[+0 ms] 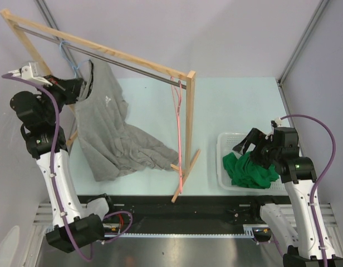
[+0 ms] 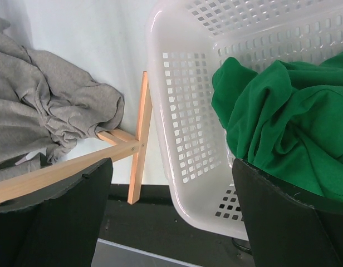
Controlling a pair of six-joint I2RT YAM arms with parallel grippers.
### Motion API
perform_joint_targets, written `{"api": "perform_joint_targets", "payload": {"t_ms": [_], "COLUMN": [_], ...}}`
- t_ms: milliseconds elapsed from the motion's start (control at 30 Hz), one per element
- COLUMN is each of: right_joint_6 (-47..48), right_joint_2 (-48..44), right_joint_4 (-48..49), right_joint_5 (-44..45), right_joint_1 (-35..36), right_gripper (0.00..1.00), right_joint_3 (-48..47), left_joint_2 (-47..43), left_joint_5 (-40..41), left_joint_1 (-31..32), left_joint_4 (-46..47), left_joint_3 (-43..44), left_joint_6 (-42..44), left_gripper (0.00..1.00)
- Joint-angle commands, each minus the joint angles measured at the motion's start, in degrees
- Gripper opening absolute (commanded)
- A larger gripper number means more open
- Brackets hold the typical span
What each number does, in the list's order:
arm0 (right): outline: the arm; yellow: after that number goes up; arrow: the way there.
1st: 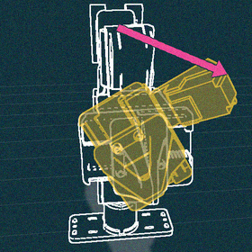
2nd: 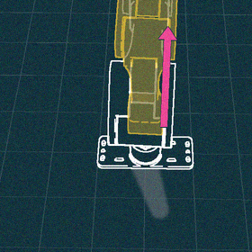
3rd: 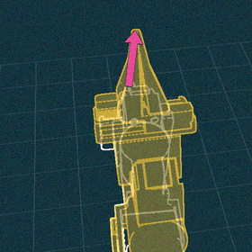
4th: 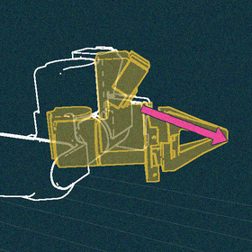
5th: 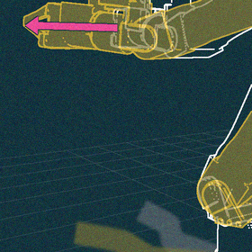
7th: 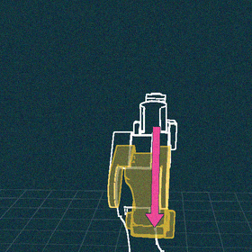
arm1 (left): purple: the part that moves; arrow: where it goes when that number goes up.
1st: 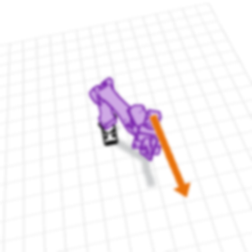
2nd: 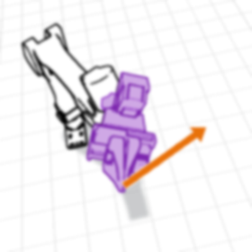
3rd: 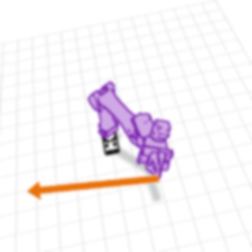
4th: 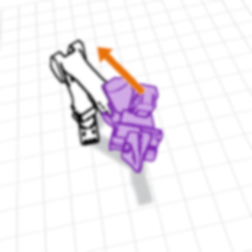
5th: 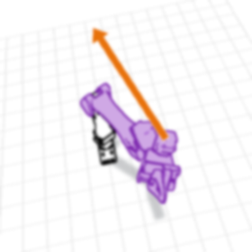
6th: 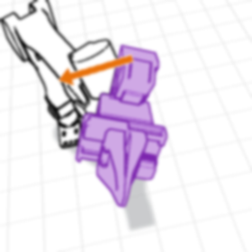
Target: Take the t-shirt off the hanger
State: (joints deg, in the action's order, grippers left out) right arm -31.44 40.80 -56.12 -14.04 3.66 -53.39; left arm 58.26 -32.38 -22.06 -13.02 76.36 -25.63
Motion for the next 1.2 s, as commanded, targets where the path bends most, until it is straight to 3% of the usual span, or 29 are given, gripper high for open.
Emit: {"api": "perform_joint_targets", "payload": {"t_ms": [0, 233, 567, 767, 1167], "right_joint_6": [0.4, 0.5, 0.6, 1.0, 1.6], "right_joint_2": [-0.5, -0.5, -0.6, -0.7, -0.3], "right_joint_4": [-0.3, -0.3, -0.4, -0.8, -1.4], "right_joint_5": [-0.6, -0.7, -0.8, -0.4, 0.2], "right_joint_1": [0.2, 0.2, 0.2, 0.3, 0.3], "right_gripper": [0.93, 0.93, 0.93, 0.93, 0.93], "right_joint_3": [-2.2, -2.7, -3.0, -3.4, -3.0], "left_joint_2": [-1.9, -0.5, -0.1, -0.6, 0.8], "left_joint_5": [-14.5, -19.6, -20.4, -20.8, -20.4], "left_joint_1": [-3.9, -4.3, -4.4, -4.8, -5.3], "left_joint_4": [17.5, 25.8, 24.9, 37.3, 55.9], "left_joint_3": [-4.4, -5.2, -5.5, -11.4, -16.9], "left_joint_6": [-18.7, -32.1, -46.6, -59.2, -74.0], "left_gripper": [0.00, 0.00, 0.00, 0.01, 0.00]}}
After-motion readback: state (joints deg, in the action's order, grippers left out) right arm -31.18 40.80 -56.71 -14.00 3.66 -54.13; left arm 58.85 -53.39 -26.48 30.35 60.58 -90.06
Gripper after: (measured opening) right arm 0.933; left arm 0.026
